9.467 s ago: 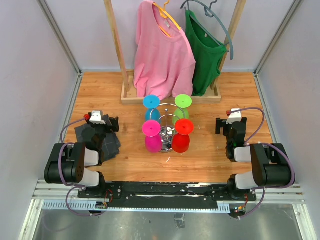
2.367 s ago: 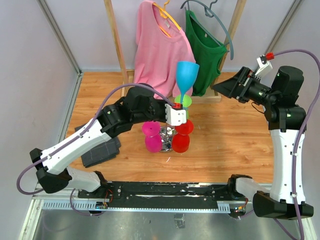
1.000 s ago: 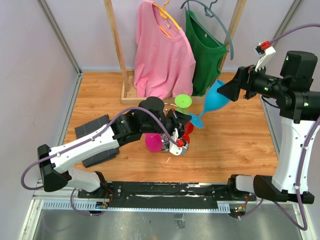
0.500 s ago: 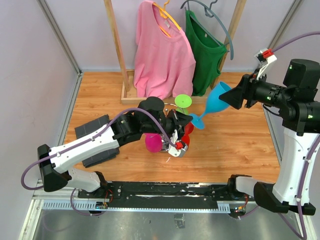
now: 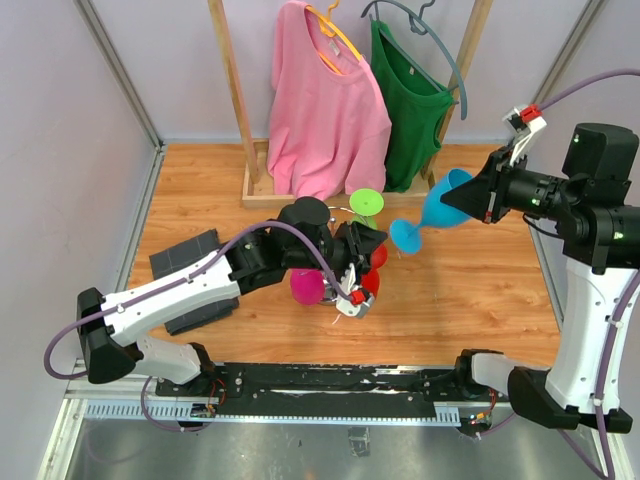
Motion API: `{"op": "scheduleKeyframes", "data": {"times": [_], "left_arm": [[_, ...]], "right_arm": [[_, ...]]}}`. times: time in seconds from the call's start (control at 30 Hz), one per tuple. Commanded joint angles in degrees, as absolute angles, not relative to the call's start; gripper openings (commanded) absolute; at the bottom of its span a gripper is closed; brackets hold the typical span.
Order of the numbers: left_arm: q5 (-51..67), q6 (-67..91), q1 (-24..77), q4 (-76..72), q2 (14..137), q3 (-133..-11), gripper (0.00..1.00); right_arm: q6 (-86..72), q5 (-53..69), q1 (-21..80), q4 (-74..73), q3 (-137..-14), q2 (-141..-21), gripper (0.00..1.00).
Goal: Take the wine glass off the wine glass rack
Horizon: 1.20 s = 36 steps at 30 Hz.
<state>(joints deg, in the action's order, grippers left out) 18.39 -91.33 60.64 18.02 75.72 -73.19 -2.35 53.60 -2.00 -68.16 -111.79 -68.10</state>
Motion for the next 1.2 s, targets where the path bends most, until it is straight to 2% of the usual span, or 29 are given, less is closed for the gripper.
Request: {"op": "scheduleKeyframes", "data": {"times": [0.0,0.13,0.17,0.2,0.4,0.6,0.7,0.97,1.17], "left_arm": [[16.6,-91.3,61.5,12.2,75.6,-72.4,0.37],[13.1,-88.7,61.5,8.9,76.0,-72.3,0.87],[11.8,-87.7,61.5,8.0,76.2,-72.5,0.96],[10.5,-86.2,61.5,7.1,76.4,-72.9,0.99],[0.3,-68.1,60.5,7.1,79.9,-84.1,0.99],[-0.9,-40.9,51.1,20.3,85.1,-104.4,0.99],[1.2,-32.2,45.9,25.5,85.4,-109.3,0.99],[4.0,-20.6,37.8,31.6,79.5,-106.8,0.99],[2.5,-17.9,37.0,31.8,74.3,-100.8,0.99]], "right_arm": [[-1.6,51.8,-1.6,-67.6,-112.2,-67.6,0.01],[-1.6,48.0,-1.6,-67.6,-113.5,-67.6,0.01],[-1.6,46.1,-1.6,-67.7,-113.7,-67.5,0.01],[-1.6,43.9,-1.6,-67.9,-113.9,-67.5,0.01],[-0.8,28.1,-1.7,-67.2,-109.8,-68.0,0.01],[-1.7,16.6,-1.6,-55.0,-91.2,-64.8,0.01],[-1.9,10.1,-1.6,-45.5,-81.2,-61.7,0.01],[0.3,-5.4,-1.6,-30.3,-68.4,-59.5,0.01],[2.4,-9.6,-1.9,-25.5,-65.0,-62.7,0.01]]}}
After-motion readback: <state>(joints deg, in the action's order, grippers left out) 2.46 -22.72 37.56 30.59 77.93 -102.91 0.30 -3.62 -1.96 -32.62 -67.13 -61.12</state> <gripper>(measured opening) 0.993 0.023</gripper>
